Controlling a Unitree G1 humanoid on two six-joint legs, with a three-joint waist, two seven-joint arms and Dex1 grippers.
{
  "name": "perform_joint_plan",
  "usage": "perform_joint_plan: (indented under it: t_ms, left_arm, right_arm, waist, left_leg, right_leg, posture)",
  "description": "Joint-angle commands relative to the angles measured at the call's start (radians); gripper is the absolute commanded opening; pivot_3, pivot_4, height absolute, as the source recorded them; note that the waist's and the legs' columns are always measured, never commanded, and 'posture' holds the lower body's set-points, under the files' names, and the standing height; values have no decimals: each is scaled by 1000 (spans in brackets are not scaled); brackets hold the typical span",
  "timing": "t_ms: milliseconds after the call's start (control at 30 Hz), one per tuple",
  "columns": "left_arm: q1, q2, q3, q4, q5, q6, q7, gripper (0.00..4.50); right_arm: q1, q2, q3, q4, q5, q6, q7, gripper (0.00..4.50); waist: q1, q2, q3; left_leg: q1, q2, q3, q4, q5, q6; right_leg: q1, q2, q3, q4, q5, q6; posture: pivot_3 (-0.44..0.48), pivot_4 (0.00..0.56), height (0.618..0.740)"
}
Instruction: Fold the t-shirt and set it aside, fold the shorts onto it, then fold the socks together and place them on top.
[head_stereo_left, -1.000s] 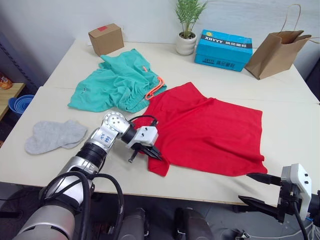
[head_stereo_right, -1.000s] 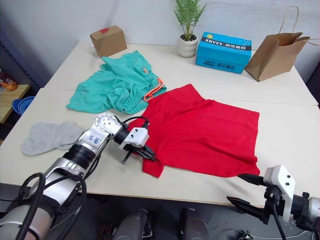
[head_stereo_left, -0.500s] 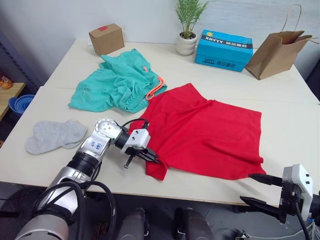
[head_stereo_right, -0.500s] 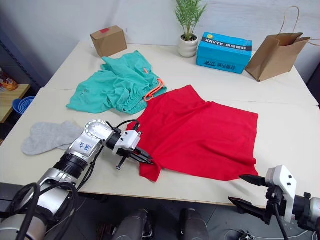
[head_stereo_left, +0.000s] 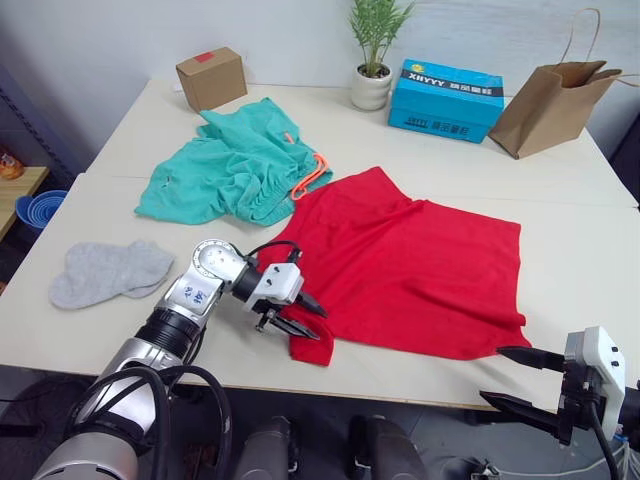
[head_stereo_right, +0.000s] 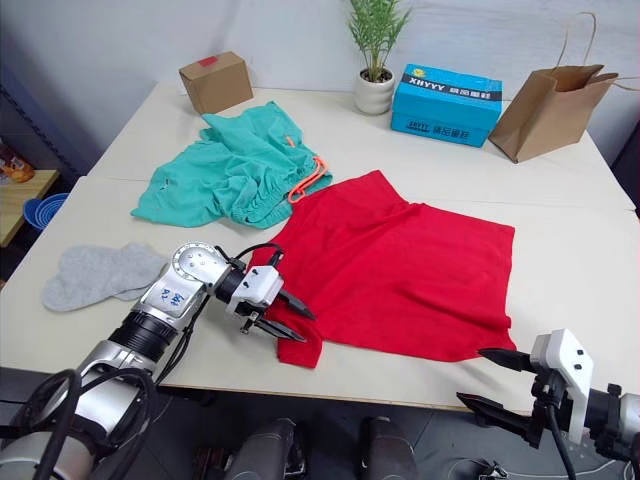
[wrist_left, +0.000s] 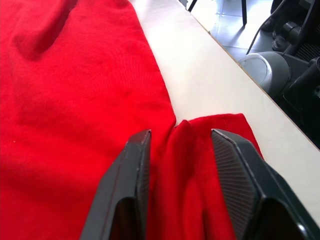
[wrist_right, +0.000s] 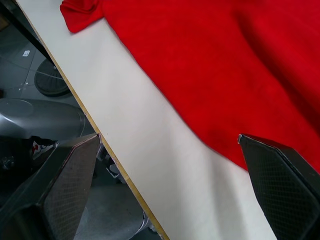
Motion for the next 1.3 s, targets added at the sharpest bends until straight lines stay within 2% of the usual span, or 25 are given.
perform_joint_plan:
  t_ms: [33,300,433,533,800,967,1100,1200,1300]
  left_arm:
    - [-10,8,1,-19,15,-5,-54,1925]
    - [-18,9,2,-19,21,-3,-80,1925]
    - [-17,38,-4,-29,26,-10,-107,1045]
    - [-15,49,-13,-32,25,-11,-111,40]
    - [-8,52,3,-48,-13,-12,-107,40]
    - [52,104,134,-157,-181,126,-70,40]
    - [169,177,224,-265,-227,213,8,40]
    - [226,182,266,-316,-226,236,57,40]
    - [338,160,332,-366,-214,203,158,40]
  right_arm:
    - [-1,-5,-18,-19,15,-2,-3,4500]
    - [0,0,-13,-20,16,-3,-9,4500]
    - [1,3,-8,-20,16,-5,-10,4500]
    - [-3,5,-3,-16,15,-9,-11,4500]
    - [-17,5,8,-1,6,-18,-10,4500]
    - [1,12,-31,18,-20,-60,-8,4500]
    - [4,4,-71,96,-129,-243,3,4500]
    - [3,-10,-69,149,-194,-347,17,4500]
    - [-13,-25,-62,213,-266,-469,20,4500]
  waist:
    - [1,0,0]
    - [1,0,0]
    - [-1,0,0]
    - [0,0,0]
    - [1,0,0]
    - [-3,0,0]
    - [-9,1,-1]
    - [-3,1,0]
    - [0,1,0]
  left_leg:
    - [0,0,0,0,0,0]
    - [0,0,0,0,0,0]
    - [0,0,0,0,0,0]
    - [0,0,0,0,0,0]
    - [0,0,0,0,0,0]
    - [0,1,-1,0,0,0]
    - [1,1,0,-1,0,-2]
    - [1,1,0,-1,0,-2]
    - [1,1,0,-1,0,-2]
  right_leg:
    - [0,0,0,0,0,0]
    - [0,0,0,0,0,0]
    - [0,0,0,0,0,0]
    - [0,0,0,0,0,0]
    - [0,0,0,-1,0,0]
    - [0,0,0,0,0,0]
    - [0,0,0,0,0,0]
    - [1,0,0,-1,0,0]
    - [1,0,1,-1,0,0]
  posture:
    - [0,150,740]
    - [0,150,740]
    - [0,150,740]
    - [0,150,740]
    - [0,150,740]
    - [0,150,740]
    - [0,150,740]
    - [0,150,740]
    - [0,150,740]
